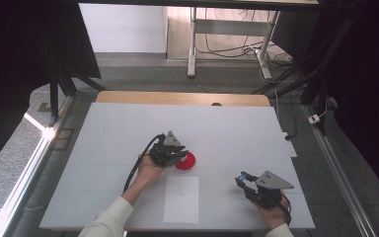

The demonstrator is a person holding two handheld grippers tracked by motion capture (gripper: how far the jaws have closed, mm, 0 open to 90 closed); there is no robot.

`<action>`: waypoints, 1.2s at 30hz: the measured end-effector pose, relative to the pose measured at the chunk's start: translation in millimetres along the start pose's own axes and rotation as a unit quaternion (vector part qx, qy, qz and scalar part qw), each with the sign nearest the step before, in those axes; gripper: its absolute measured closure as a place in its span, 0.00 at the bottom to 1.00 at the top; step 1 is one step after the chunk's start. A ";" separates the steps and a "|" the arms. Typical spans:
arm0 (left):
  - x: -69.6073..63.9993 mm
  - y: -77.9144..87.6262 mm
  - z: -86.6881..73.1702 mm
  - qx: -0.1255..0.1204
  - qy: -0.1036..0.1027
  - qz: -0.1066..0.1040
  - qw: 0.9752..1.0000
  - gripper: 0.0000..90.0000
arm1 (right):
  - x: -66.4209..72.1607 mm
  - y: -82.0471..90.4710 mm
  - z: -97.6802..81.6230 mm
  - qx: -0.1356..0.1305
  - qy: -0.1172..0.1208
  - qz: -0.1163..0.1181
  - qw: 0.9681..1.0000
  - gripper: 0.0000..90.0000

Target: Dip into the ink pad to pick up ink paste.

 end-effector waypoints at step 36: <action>-2.1 -2.6 -2.6 0.006 -0.004 0.000 1.000 0.84 | 0.0 -0.3 -0.3 0.002 0.003 0.001 1.000 0.72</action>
Point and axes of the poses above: each handheld gripper's, and its own axes: y roughly backward along the jaws, z roughly out of its top, x roughly to its left, the point moved 8 cm from there along -y, roughly forward along the jaws, and after that the axes turned 9 degrees about z, right-handed, at the moved point
